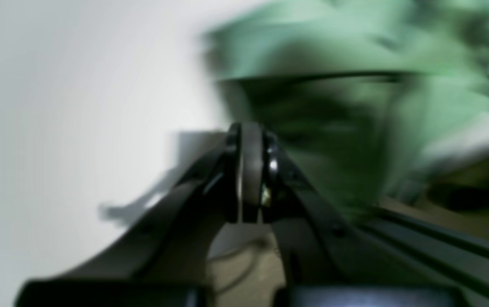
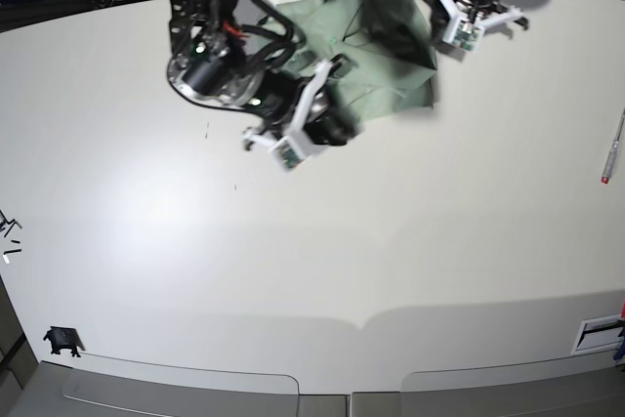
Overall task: Fold the T-shirt properly
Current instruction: 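Grasp the folded bundle with both grippers and flip it over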
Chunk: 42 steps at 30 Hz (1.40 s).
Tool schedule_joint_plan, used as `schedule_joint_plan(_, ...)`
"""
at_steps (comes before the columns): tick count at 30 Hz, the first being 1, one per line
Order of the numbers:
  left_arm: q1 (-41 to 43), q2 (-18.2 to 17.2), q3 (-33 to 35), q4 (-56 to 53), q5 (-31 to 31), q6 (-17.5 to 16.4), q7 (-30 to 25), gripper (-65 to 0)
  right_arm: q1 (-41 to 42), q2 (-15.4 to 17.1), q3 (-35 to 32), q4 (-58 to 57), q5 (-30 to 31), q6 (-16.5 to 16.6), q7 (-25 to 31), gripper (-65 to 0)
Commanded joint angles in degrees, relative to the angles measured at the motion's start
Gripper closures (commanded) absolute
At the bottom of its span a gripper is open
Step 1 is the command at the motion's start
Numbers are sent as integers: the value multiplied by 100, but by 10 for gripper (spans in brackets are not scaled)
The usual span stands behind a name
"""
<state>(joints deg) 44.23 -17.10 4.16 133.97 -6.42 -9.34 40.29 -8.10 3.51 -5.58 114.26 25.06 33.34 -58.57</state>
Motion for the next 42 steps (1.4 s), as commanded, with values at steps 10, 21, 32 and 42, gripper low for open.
schedule_joint_plan(10,-527,409,-4,-920,-1104,-837,-437,0,63,474,693,-479,1360,439,-446,0)
schedule_joint_plan(21,-1937,566,0,-2894,-1167,-911,-437,0,140,476,415,-1950,507,122,-560,0)
schedule_joint_plan(32,-3515,568,0,-4103,-1211,-909,-435,0,-358,472,417,-1996,1331,-90,-1290,0)
schedule_joint_plan(42,-3289,304,-7,-2531,-1589,-981,435,0,-636,472,417,-638,1700,-79,-1207,0)
